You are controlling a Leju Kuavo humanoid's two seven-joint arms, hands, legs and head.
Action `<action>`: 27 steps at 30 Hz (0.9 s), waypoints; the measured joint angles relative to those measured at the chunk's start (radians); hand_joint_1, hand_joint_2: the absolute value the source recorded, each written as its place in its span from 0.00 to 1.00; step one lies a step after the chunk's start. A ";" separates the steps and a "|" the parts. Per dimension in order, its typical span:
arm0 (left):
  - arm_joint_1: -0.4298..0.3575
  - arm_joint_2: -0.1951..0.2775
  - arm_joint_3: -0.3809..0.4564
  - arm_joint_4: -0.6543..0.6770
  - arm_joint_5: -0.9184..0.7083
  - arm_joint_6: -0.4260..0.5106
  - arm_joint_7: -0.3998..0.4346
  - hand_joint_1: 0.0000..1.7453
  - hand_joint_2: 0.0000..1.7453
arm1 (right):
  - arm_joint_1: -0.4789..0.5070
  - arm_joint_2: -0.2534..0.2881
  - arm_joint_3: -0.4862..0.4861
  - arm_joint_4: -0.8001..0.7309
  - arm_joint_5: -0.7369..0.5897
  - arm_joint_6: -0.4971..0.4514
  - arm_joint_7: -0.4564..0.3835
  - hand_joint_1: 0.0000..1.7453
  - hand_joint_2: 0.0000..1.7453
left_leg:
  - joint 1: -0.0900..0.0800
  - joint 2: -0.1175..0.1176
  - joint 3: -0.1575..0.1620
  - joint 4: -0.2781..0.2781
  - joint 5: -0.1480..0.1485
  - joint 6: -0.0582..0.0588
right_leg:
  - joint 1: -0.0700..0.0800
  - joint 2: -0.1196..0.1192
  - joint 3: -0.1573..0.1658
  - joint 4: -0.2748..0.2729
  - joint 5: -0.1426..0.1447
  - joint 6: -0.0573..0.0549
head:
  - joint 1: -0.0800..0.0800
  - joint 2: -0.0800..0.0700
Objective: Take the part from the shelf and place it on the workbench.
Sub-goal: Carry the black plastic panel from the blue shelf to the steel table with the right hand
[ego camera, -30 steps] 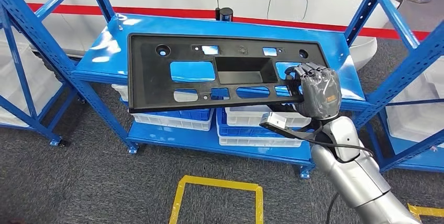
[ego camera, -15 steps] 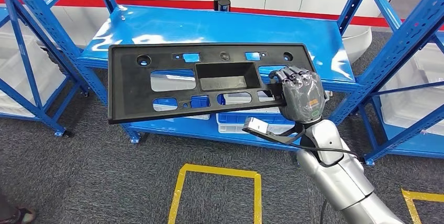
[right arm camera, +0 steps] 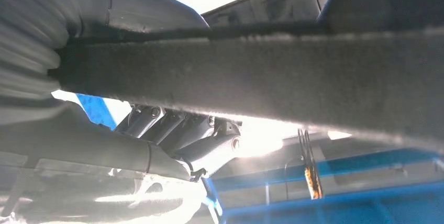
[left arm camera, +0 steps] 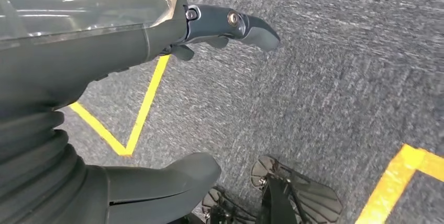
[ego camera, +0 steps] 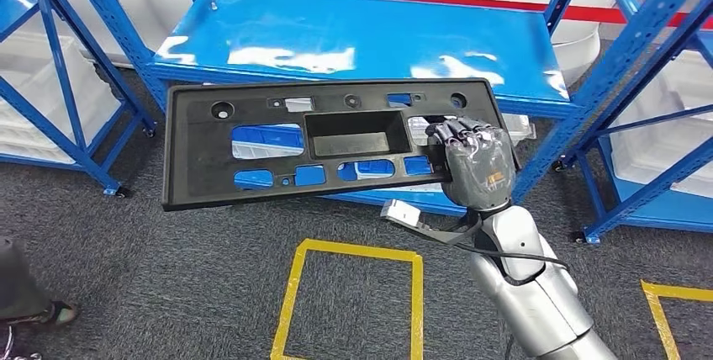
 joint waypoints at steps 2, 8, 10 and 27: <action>0.001 0.000 0.001 -0.001 0.001 -0.006 -0.003 0.00 1.00 | 0.025 0.022 -0.019 -0.023 0.030 0.012 0.005 1.00 1.00 | -0.001 -0.001 -0.060 0.019 0.039 -0.021 | -0.001 0.000 0.112 -0.101 0.000 0.001 | 0.002 0.000; 0.007 0.001 0.002 -0.002 0.003 -0.011 -0.006 0.00 1.00 | 0.060 0.050 -0.049 -0.061 0.063 0.040 0.007 1.00 1.00 | 0.011 -0.009 -0.160 0.313 -0.141 -0.071 | -0.003 -0.005 0.141 -0.251 0.084 -0.042 | -0.017 0.000; 0.007 0.001 0.002 -0.002 0.003 -0.011 -0.007 0.00 1.00 | 0.070 0.052 -0.058 -0.068 0.072 0.050 0.007 1.00 1.00 | 0.013 -0.008 -0.113 0.303 -0.100 -0.071 | -0.003 -0.005 0.106 -0.246 0.106 -0.036 | -0.018 0.000; 0.005 0.001 0.003 -0.004 0.005 -0.008 -0.020 0.00 1.00 | 0.116 0.016 -0.136 -0.109 0.066 0.050 -0.011 1.00 1.00 | 0.004 0.003 -0.076 0.009 0.058 -0.006 | -0.001 -0.001 0.087 -0.017 0.025 0.031 | 0.006 0.000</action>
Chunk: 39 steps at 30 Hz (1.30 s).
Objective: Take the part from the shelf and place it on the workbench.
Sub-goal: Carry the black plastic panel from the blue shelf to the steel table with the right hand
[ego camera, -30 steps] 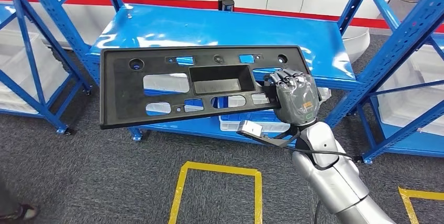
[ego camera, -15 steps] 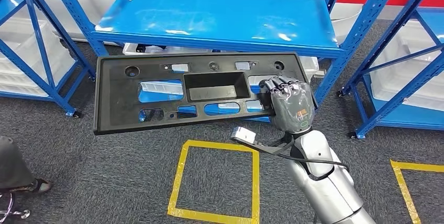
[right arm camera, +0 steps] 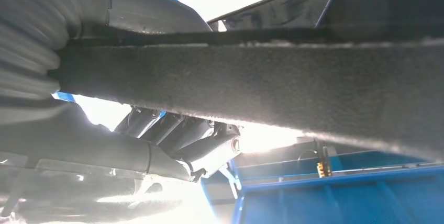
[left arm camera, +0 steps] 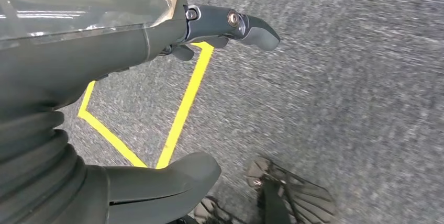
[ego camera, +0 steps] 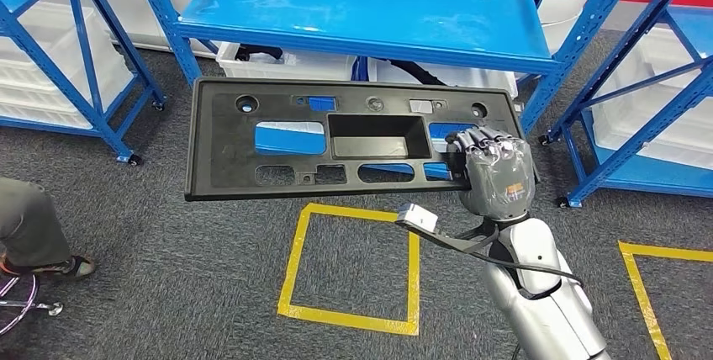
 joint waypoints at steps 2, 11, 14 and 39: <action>-0.001 -0.001 0.000 0.000 -0.001 0.002 0.000 0.00 1.00 | -0.003 0.004 -0.008 -0.003 0.006 -0.002 0.000 1.00 1.00 | -0.004 -0.002 -0.019 0.005 0.019 -0.009 | 0.004 0.001 0.117 -0.152 -0.011 -0.009 | 0.001 0.000; 0.004 0.001 0.000 0.000 -0.009 0.033 -0.005 0.00 1.00 | -0.005 0.031 -0.026 -0.008 0.024 -0.008 0.001 1.00 1.00 | 0.010 -0.010 -0.113 0.245 -0.136 -0.062 | -0.002 -0.003 0.128 -0.255 0.013 -0.077 | -0.020 0.000; 0.005 0.001 0.000 0.000 -0.009 0.040 -0.005 0.00 1.00 | -0.006 0.036 -0.026 -0.007 0.024 -0.005 -0.004 1.00 1.00 | 0.012 -0.009 -0.086 0.278 -0.131 -0.065 | -0.001 -0.003 0.107 -0.247 0.026 -0.071 | -0.023 0.000; -0.006 -0.003 0.000 -0.001 -0.007 0.091 -0.009 0.00 1.00 | -0.153 0.076 -0.013 0.121 -0.083 -0.033 -0.078 1.00 1.00 | -0.006 0.004 0.050 0.010 -0.045 0.011 | -0.005 0.000 0.018 -0.165 0.016 -0.014 | -0.012 0.000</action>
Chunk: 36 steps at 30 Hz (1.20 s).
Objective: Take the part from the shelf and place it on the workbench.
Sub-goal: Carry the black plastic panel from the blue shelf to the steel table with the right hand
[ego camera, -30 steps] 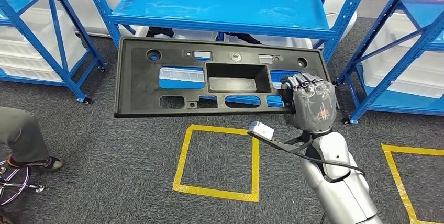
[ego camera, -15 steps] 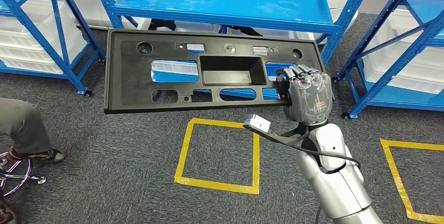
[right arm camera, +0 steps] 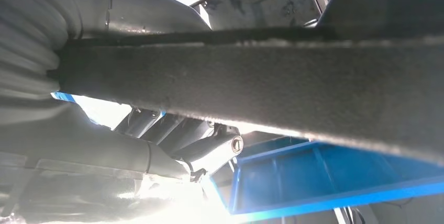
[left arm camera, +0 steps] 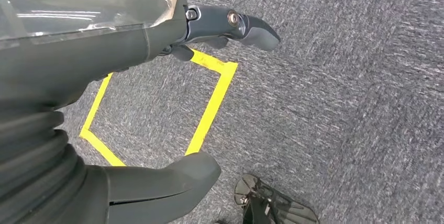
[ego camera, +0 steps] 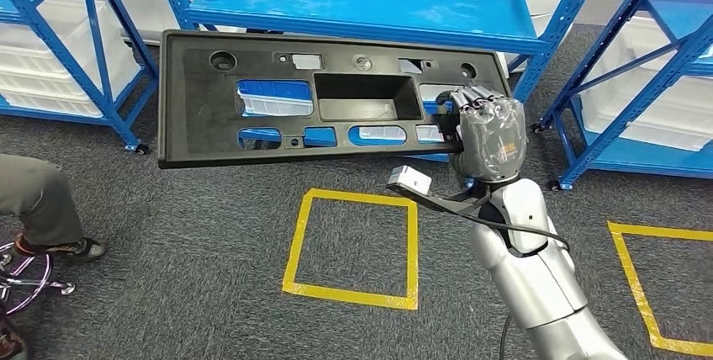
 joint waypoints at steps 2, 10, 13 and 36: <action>-0.001 -0.001 0.000 0.000 0.000 0.001 0.000 0.00 1.00 | -0.003 0.000 0.001 0.008 -0.001 -0.001 -0.001 1.00 1.00 | 0.002 0.011 -0.005 -0.001 0.003 0.002 | -0.001 0.001 -0.068 0.142 -0.064 -0.007 | 0.007 0.000; -0.003 -0.002 0.000 0.000 0.001 0.002 -0.002 0.00 1.00 | -0.006 0.003 0.008 0.031 -0.005 -0.002 -0.002 1.00 1.00 | 0.003 0.069 -0.013 0.015 0.001 -0.033 | -0.004 -0.064 0.035 -0.044 0.019 0.016 | 0.017 0.000; -0.003 -0.002 0.000 0.000 0.002 0.003 -0.002 0.00 1.00 | -0.006 0.004 0.010 0.035 -0.006 -0.004 -0.002 1.00 1.00 | 0.007 0.084 -0.015 0.019 -0.001 -0.050 | -0.003 -0.033 0.027 -0.043 0.029 -0.015 | 0.009 0.000; -0.002 0.000 0.000 0.000 0.005 -0.002 -0.007 0.00 1.00 | 0.009 0.007 0.015 0.029 0.011 -0.015 0.024 1.00 1.00 | 0.013 0.039 0.031 -0.022 -0.012 -0.013 | -0.004 0.008 -0.131 0.196 -0.028 0.000 | 0.007 0.000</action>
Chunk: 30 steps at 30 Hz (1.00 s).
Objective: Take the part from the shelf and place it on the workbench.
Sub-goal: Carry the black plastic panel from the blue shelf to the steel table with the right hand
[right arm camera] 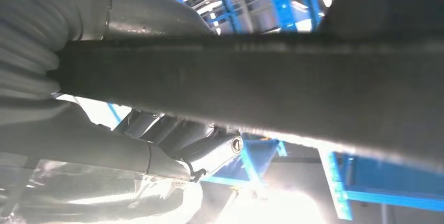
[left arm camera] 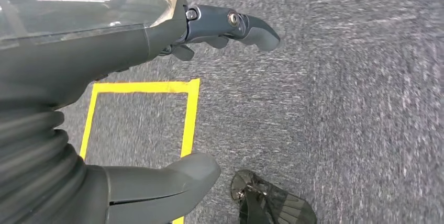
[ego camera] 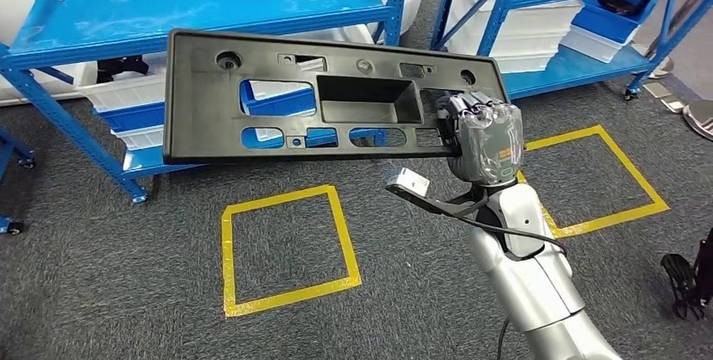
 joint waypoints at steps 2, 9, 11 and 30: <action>0.000 -0.001 0.000 0.000 0.000 0.000 0.001 0.00 1.00 | 0.000 -0.002 0.000 -0.001 0.000 0.000 0.000 1.00 1.00 | 0.001 0.023 0.000 0.008 -0.005 -0.008 | -0.006 -0.038 0.080 -0.144 0.051 0.018 | 0.005 0.000; -0.002 0.000 0.000 0.000 -0.002 0.005 0.012 0.00 1.00 | 0.008 -0.011 -0.002 -0.016 -0.004 0.011 0.006 1.00 1.00 | 0.005 0.036 -0.008 0.050 -0.043 -0.047 | -0.006 -0.027 0.129 -0.255 0.100 -0.023 | 0.000 0.000; 0.000 0.000 0.000 0.000 -0.001 0.005 0.012 0.00 1.00 | 0.013 -0.013 -0.003 -0.023 -0.007 0.014 0.007 1.00 1.00 | 0.010 -0.028 -0.051 0.154 -0.113 -0.054 | -0.011 -0.006 0.124 -0.256 0.106 -0.036 | -0.011 0.000; 0.006 0.002 0.000 0.000 -0.001 0.007 -0.001 0.00 1.00 | 0.072 -0.034 -0.025 -0.073 0.023 0.032 0.039 1.00 1.00 | -0.003 -0.002 0.005 0.031 -0.033 0.003 | 0.004 0.007 -0.039 0.044 0.002 0.002 | 0.008 0.000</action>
